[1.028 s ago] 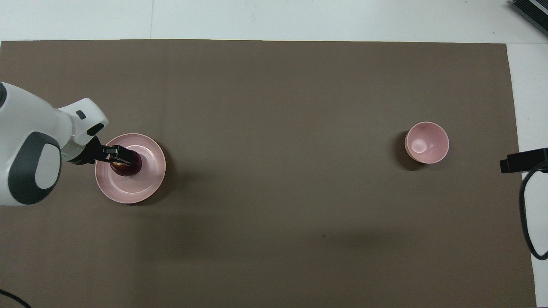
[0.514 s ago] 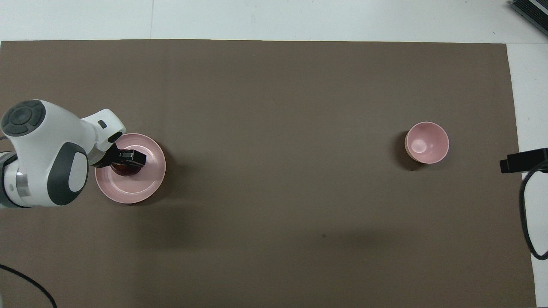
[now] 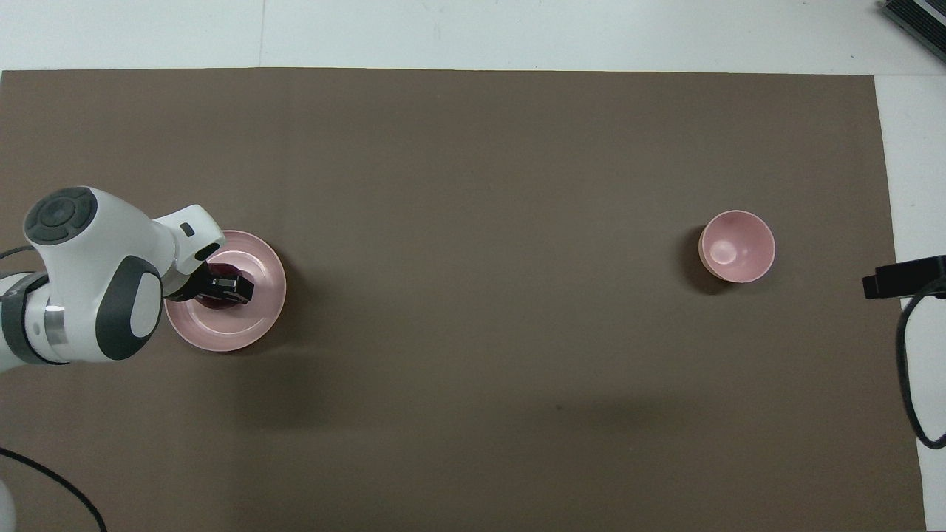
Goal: Move apple from plate to bowl
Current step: 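Reach the left gripper down over the red apple on the plate, then close the left gripper on the red apple and lift it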
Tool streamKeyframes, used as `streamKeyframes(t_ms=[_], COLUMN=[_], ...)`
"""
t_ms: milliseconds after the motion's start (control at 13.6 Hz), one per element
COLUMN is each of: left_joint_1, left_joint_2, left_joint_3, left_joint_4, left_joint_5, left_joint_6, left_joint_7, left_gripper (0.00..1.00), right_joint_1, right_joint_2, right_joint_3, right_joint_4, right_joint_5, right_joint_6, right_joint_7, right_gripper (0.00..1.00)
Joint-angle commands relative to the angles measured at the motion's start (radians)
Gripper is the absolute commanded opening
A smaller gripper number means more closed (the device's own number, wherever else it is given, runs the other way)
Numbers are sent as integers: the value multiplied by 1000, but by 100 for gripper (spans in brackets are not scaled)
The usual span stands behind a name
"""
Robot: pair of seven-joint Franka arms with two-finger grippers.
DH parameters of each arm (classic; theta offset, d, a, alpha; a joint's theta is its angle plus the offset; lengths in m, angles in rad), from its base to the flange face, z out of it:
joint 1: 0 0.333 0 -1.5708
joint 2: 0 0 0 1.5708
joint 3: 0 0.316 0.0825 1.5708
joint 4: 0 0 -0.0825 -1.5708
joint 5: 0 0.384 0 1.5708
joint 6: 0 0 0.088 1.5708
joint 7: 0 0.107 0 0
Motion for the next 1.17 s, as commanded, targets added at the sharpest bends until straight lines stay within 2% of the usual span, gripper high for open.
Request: streamKeyframes(t_ms=[0,147,514,808,1101], left_joint_1=[-2,-9,-49,-112,-129], left_joint_2=[18,27,41,46,61], left_joint_3=[4,3,3,1,1], left_joint_4=[82,125,258,309,401], left_joint_5=[-5,-5,-5,-12,-75], left_joint_6=[-107,-138,-350,-443,-630], left_joint_7=[14,14,5,-131,-173], left_gripper=[0,0,0,0,0], right_joint_1=[-5,-5,-5,-5,-5], right_joint_2=[-27,-27,-29,-44,-46], right_joint_3=[4,4,4,4,4], right_joint_4=[-28,-28,-28,-51,-53], right_joint_5=[3,3,3,3,3], right_joint_6=[-6,-6,-8,-6,-6], right_joint_7=[12,12,12,11,11], right_gripper=[100,100,100,100,100])
